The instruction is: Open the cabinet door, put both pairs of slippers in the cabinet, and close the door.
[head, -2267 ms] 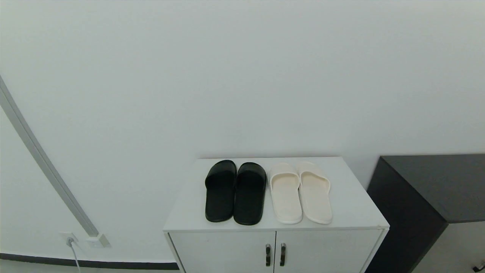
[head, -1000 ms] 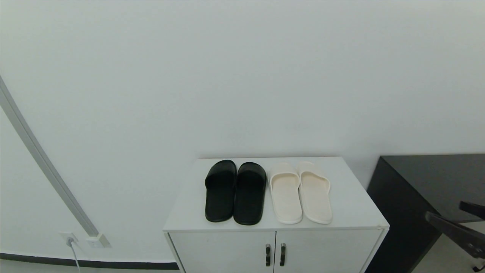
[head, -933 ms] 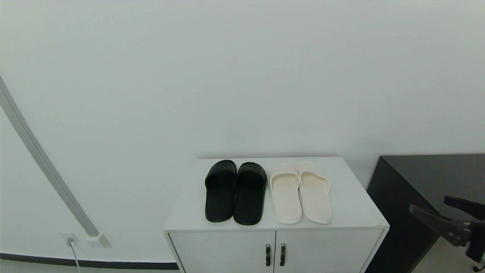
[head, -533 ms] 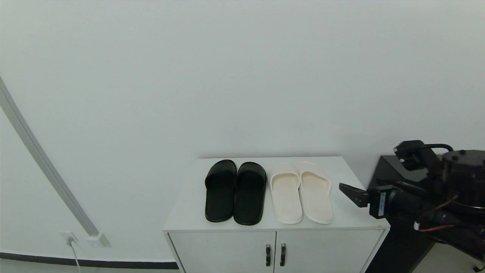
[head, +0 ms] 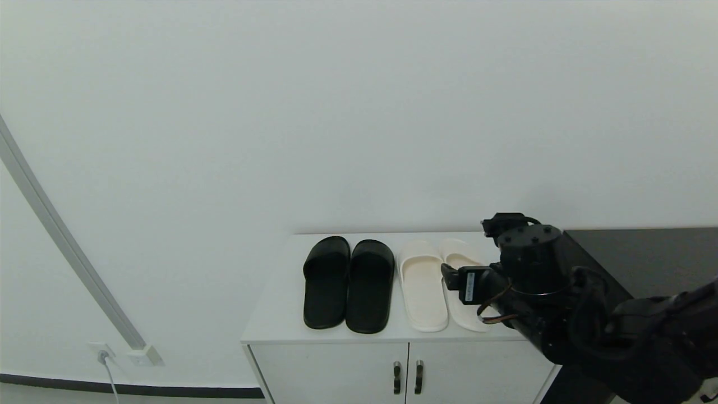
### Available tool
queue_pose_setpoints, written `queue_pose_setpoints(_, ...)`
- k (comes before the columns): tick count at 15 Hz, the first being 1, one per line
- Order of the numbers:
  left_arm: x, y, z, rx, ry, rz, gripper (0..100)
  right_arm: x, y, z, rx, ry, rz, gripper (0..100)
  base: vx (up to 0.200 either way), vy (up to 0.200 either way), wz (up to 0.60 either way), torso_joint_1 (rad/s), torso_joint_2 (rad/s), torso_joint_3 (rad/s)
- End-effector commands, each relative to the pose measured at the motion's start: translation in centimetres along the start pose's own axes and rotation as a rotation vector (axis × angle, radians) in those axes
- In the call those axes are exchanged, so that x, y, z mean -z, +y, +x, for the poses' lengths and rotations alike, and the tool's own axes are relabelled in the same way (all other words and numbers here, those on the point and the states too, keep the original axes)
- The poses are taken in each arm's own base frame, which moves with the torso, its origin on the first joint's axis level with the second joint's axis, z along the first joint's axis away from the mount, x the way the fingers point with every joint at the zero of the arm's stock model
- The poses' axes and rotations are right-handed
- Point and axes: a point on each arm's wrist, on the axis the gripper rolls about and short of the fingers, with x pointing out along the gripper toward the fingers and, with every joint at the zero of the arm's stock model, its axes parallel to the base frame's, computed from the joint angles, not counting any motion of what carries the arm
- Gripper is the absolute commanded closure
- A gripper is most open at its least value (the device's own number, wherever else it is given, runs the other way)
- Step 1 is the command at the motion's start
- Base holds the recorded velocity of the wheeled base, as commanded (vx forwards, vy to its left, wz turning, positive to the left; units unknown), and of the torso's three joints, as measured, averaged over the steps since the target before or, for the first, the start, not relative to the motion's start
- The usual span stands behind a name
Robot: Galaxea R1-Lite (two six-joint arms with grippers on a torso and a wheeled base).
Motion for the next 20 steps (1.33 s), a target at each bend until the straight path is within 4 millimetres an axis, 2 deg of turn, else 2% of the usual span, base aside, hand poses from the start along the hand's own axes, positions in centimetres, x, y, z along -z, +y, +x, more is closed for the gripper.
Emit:
queue_pose_setpoints(1,0.0,0.0,0.0,-0.001,0.000,0.000,100,2.4,1.4,2.4,0.029,0.049,-0.019,0,0.000,0.000,0.00,0.000,0.00,0.000)
queue_pose_setpoints(5,0.0,0.0,0.0,-0.002,0.000,-0.005,100,3.9,3.4,4.9,0.036,0.044,-0.020,0,0.000,0.000,0.00,0.000,0.00,0.000)
queue_pose_setpoints(10,0.0,0.0,0.0,-0.002,0.000,-0.005,100,5.0,3.2,7.7,0.056,-0.003,-0.004,0,0.000,0.000,0.00,0.000,0.00,0.000)
queue_pose_setpoints(15,0.0,0.0,0.0,-0.002,0.000,-0.006,100,3.9,1.5,10.0,0.081,-0.024,0.005,0,0.000,0.000,0.00,0.000,0.00,0.000)
queue_pose_setpoints(18,0.0,0.0,0.0,-0.002,0.000,-0.008,100,3.1,1.5,10.6,0.055,-0.039,-0.004,0,0.000,0.000,0.00,0.000,0.00,0.000)
queue_pose_setpoints(20,0.0,0.0,0.0,-0.002,0.000,-0.008,100,3.2,1.8,11.2,0.046,-0.039,-0.012,0,0.000,0.000,0.00,0.000,0.00,0.000)
